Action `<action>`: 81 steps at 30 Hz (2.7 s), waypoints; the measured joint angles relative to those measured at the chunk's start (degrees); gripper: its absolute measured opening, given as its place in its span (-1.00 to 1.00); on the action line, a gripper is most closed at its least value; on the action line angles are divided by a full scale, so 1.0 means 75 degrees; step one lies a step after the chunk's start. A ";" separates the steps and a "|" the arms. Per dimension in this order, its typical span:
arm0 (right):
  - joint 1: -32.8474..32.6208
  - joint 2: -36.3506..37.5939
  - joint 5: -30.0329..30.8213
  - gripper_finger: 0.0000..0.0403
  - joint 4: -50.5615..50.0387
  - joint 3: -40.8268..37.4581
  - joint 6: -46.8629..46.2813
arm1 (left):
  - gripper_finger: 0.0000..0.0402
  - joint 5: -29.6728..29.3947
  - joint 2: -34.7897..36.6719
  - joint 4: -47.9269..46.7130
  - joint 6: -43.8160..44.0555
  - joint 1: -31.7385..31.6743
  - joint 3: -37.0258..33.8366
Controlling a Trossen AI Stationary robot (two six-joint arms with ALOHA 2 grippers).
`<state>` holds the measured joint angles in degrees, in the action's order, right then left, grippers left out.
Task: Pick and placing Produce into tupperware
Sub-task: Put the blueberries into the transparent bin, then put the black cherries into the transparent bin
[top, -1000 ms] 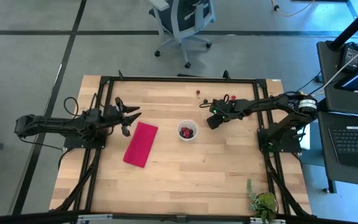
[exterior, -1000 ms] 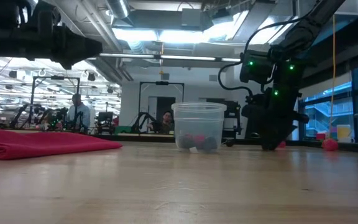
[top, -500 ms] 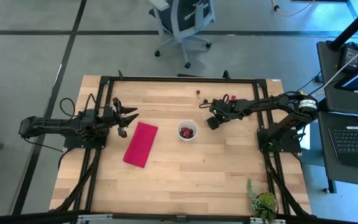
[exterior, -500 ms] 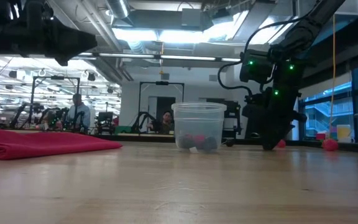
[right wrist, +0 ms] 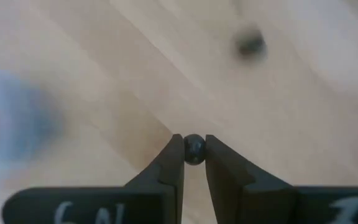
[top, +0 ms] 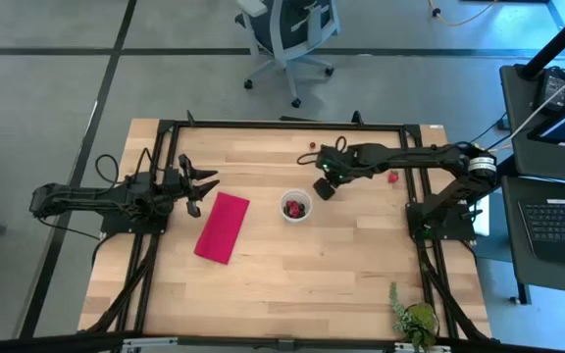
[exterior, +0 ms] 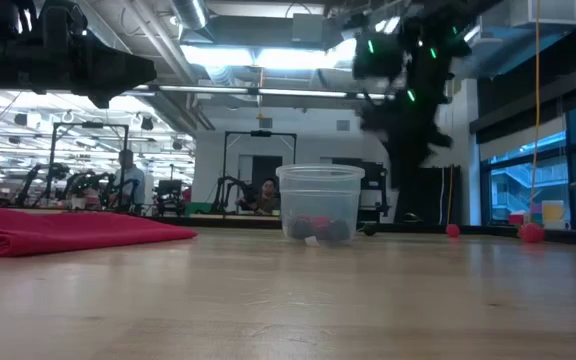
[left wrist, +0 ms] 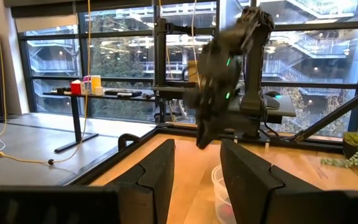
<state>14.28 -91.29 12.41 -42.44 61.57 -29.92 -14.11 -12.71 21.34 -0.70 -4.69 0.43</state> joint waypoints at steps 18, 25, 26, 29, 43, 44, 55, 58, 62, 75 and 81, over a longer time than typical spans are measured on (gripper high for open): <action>-0.1914 -0.0203 0.0004 -0.74 0.1837 0.1103 0.0808 | -0.38 0.0003 -0.0003 -0.0873 0.0004 0.0000 0.0002; -0.1981 -0.1231 -0.0001 -0.74 0.2529 0.1097 0.0909 | -0.38 0.0003 -0.0003 -0.1149 0.0024 0.0000 0.0003; -0.1981 -0.1353 -0.0003 -0.74 0.2536 0.1097 0.0979 | -0.38 0.0003 0.0000 -0.1147 0.0047 0.0000 0.0003; -0.1978 -0.1576 -0.0004 -0.74 0.2516 0.1094 0.1036 | -0.38 0.0003 -0.0003 -0.1148 0.0054 0.0000 0.0003; -0.1978 -0.1631 -0.0002 -0.56 0.2518 0.1094 0.1010 | -0.38 0.0003 -0.0003 -0.1183 0.0059 0.0000 0.0003; -0.1978 -0.1631 -0.0004 -0.55 0.2518 0.1094 0.1013 | -0.38 0.0003 0.0000 -0.1183 0.0059 0.0000 0.0003; -0.1978 -0.1631 -0.0184 -0.19 0.2515 0.1097 0.0845 | -0.38 0.0003 -0.0003 -0.1183 0.0062 0.0000 0.0003; -0.1978 -0.1538 -0.0211 -0.08 0.2287 0.1132 0.0821 | -0.38 0.0003 0.0000 -0.1185 0.0062 -0.0001 0.0003; -0.1978 -0.1041 -0.0206 -0.01 0.1960 0.1406 0.0858 | -0.38 0.0003 -0.0002 -0.1188 0.0062 -0.0001 0.0003; -0.1221 0.0869 0.0938 -0.04 0.1114 0.1587 0.1719 | -0.38 0.0003 -0.0003 -0.1255 0.0062 0.0000 0.0003; -0.0070 0.0653 0.0957 -0.04 0.0618 0.1332 0.1401 | -0.38 0.0003 -0.0003 -0.1286 0.0062 -0.0003 0.0003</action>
<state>13.75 -86.39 19.59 -37.80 71.56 -19.42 -14.09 -12.73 11.70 -0.23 -4.71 0.45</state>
